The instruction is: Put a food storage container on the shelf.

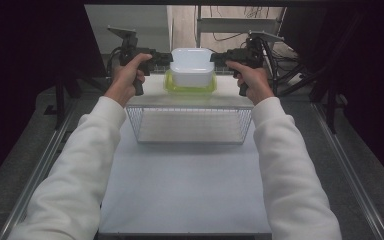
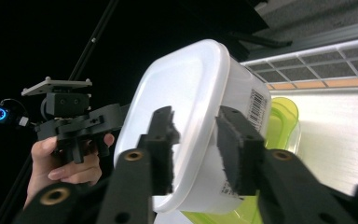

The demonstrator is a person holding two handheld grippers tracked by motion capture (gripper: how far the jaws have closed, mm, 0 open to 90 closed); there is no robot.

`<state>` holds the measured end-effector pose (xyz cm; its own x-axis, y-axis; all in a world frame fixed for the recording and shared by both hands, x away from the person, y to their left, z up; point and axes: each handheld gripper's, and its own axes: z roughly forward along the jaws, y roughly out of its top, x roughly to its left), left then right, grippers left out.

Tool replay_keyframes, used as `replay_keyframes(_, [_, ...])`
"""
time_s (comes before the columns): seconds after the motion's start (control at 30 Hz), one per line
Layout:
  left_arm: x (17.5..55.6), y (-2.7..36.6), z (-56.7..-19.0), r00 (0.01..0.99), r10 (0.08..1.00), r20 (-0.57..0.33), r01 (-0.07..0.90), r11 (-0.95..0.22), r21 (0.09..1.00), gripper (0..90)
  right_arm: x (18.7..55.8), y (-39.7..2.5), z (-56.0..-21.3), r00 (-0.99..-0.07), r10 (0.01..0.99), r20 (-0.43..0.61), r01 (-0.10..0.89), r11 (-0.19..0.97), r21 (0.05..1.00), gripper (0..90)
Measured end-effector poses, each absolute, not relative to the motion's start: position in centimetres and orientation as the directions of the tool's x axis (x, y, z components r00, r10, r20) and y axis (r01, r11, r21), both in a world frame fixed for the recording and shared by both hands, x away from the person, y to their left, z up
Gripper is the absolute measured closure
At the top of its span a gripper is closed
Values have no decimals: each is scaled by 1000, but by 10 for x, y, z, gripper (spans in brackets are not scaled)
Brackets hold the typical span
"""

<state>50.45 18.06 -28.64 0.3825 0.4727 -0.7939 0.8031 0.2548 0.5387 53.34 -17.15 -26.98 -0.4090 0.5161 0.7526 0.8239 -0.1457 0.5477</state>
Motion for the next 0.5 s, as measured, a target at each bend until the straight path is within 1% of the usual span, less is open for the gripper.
replay_keyframes(0.07, [501,181,-283,397,495,-773,782,259,567,557,530,-172,-267,-425,525,737,807,-149,571,562])
replay_keyframes(0.1, [499,181,-282,405,504,-763,773,256,580,517,526,-173,-263,-439,539,719,790,-149,595,529])
replay_keyframes(0.2, [491,183,-279,424,531,-734,747,252,615,418,516,-177,-257,-479,569,668,750,-130,648,467])
replay_keyframes(0.37, [472,188,-279,468,552,-690,712,226,664,356,501,-185,-255,-543,600,588,690,-81,720,412])
replay_keyframes(0.5, [451,193,-278,506,589,-630,681,176,711,351,486,-192,-258,-584,608,539,657,-37,753,391])
